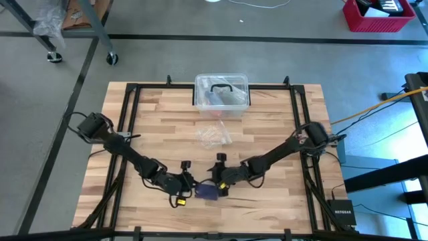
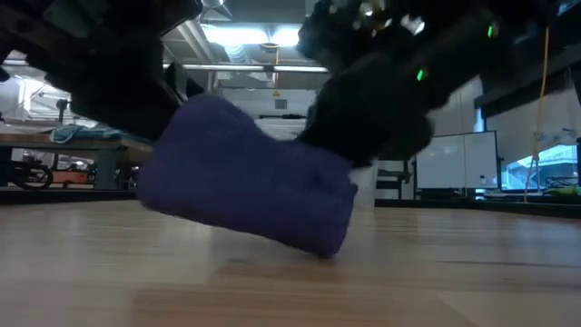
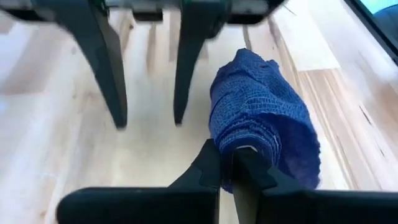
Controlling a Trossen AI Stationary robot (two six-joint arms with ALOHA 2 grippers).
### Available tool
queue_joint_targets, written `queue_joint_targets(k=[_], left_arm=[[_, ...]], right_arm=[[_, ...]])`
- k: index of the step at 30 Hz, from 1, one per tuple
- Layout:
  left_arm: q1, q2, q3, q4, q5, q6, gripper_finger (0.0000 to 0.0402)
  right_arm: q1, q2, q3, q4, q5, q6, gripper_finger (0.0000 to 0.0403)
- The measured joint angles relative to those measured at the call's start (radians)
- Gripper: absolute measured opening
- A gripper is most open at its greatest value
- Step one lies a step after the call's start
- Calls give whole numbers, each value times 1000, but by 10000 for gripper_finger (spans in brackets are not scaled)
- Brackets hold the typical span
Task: Roll bandage
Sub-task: Roll the blue bandage
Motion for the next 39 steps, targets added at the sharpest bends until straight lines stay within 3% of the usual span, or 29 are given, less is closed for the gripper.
queue_joint_targets(k=[9, 14, 20, 26, 31, 39], left_arm=[[0, -91, 87, -123, -133, 98, 5], [19, -157, 149, -131, -236, 239, 5], [68, -235, 189, -108, -249, 375, 4], [122, -270, 221, -43, -251, 485, 4], [145, -261, 224, 102, -249, 537, 6], [112, -260, 224, 143, -257, 586, 8]], right_arm=[[1, -328, 0, -467, 96, -15, 175], [23, -505, -28, -583, 111, -6, 175], [127, -742, -134, -585, 204, 42, 175], [227, -889, -196, -538, 253, 95, 175], [250, -902, -199, -493, 230, 97, 175], [226, -862, -199, -345, 215, 65, 175]])
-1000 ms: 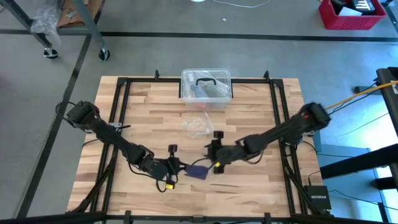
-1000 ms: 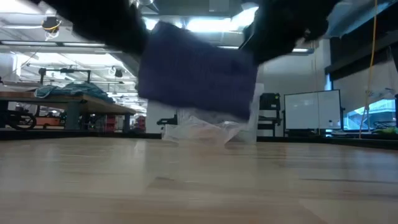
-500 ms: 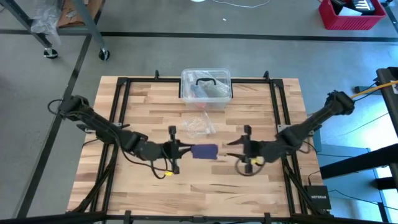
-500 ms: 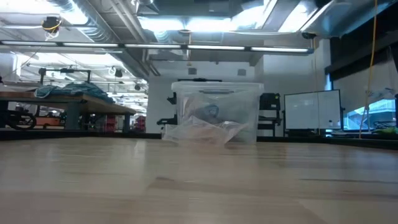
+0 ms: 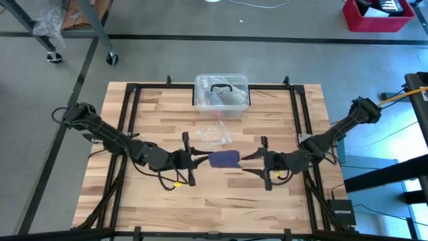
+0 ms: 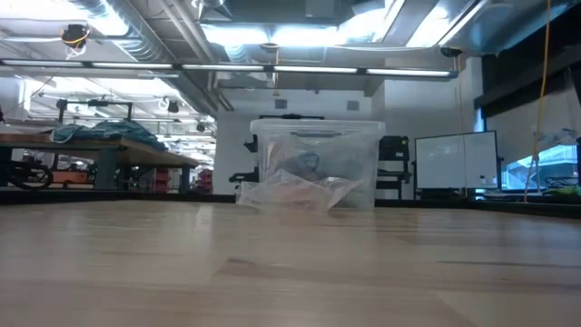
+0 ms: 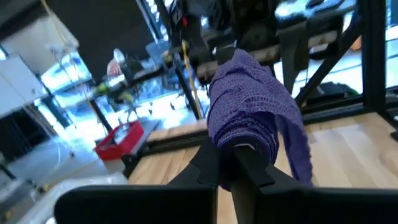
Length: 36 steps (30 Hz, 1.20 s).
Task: Roll bandage
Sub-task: Roll the blue bandage
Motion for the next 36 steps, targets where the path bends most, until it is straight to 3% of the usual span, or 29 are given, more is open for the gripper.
queue_joint_targets(k=[4, 12, 25, 27, 36], left_arm=[[-31, 0, 0, 52, -47, 67, 6], [-72, -1, 0, 103, -105, 143, 9], [-82, 0, 0, 87, -71, 154, 8], [-79, 0, 0, 68, -25, 154, 6], [-60, 0, -1, 65, -20, 139, 6]], right_arm=[[-27, 31, 0, 71, -77, -16, 175], [-30, 51, 0, 74, -120, 76, 175], [-30, 75, 0, 145, -95, 23, 175], [-30, 75, 0, 187, -105, 23, 175], [-30, 108, 0, 206, -160, 18, 175]])
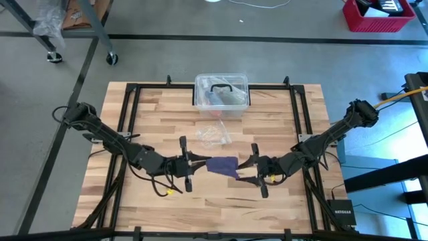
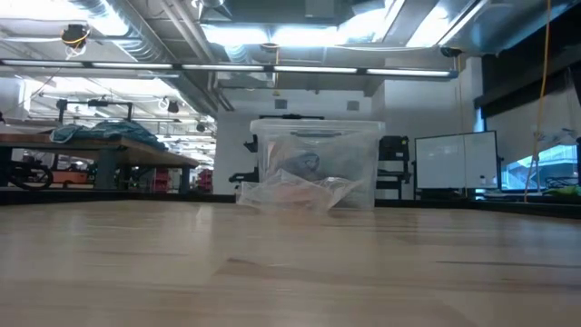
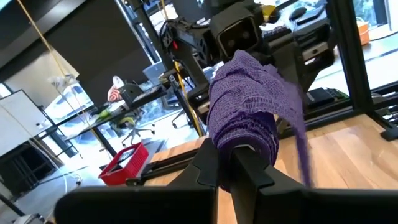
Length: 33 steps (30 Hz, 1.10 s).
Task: Roll bandage
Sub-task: Roll the blue bandage
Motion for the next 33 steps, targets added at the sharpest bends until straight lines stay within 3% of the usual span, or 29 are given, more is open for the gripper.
queue_joint_targets(k=[9, 14, 18, 20, 27, 33], left_arm=[[8, 0, 0, -15, -4, -16, 8], [14, 0, 0, -33, -7, -40, 6], [14, 0, 0, -32, -46, -35, 9], [14, 0, 0, -30, -53, -35, 7], [12, 0, 0, -38, -53, -36, 9], [12, 0, 0, -42, -52, -35, 13]], right_arm=[[0, 4, 0, 59, -66, -27, 175], [-1, 31, 0, 84, -41, -27, 175], [-1, 42, 0, 95, -184, 27, 175], [0, 42, 0, 82, -200, 42, 175], [-2, 41, 1, 35, 19, 79, 175], [-1, 42, 1, 26, 47, 112, 175]])
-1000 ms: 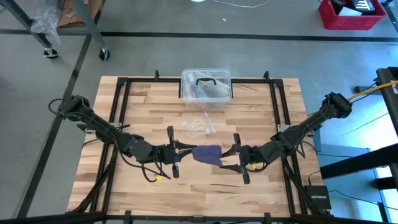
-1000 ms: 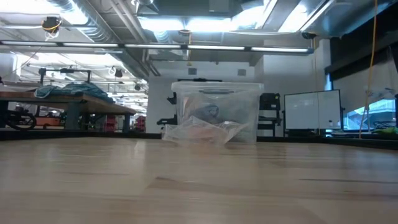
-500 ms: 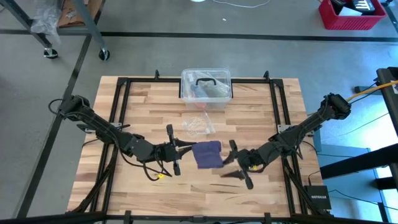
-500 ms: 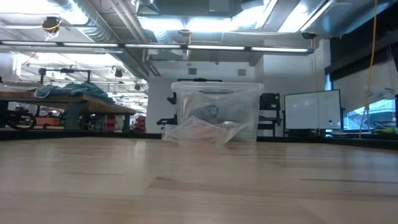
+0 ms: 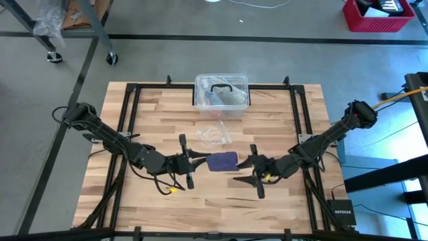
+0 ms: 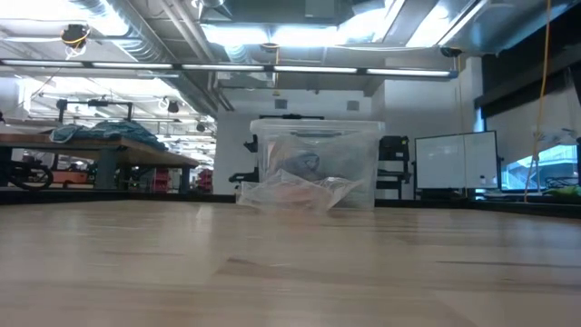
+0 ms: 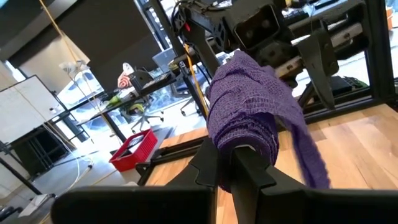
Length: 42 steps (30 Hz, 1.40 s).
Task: Roll bandage
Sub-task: Roll the blue bandage
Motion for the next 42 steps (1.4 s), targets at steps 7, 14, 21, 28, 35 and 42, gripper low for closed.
queue_joint_targets(k=[7, 14, 21, 28, 35, 42], left_arm=[[-1, 0, 0, 0, 0, -2, 14], [-1, 0, 0, 0, 0, -6, 15], [-1, 0, 0, -7, 0, -18, 15], [-1, 0, 0, -8, 1, -21, 15], [-1, 0, 0, -6, 1, -20, 15], [2, 0, 0, 5, 1, -21, 15]], right_arm=[[-4, -20, 9, -134, 52, 3, 175], [-47, -19, 50, -255, -2, 43, 176], [-45, -11, 51, -178, -14, -75, 239], [-45, -12, 51, -33, -79, -111, 267], [-45, -4, 51, -18, -44, -95, 193], [-45, 64, 51, 27, -26, -82, 83]])
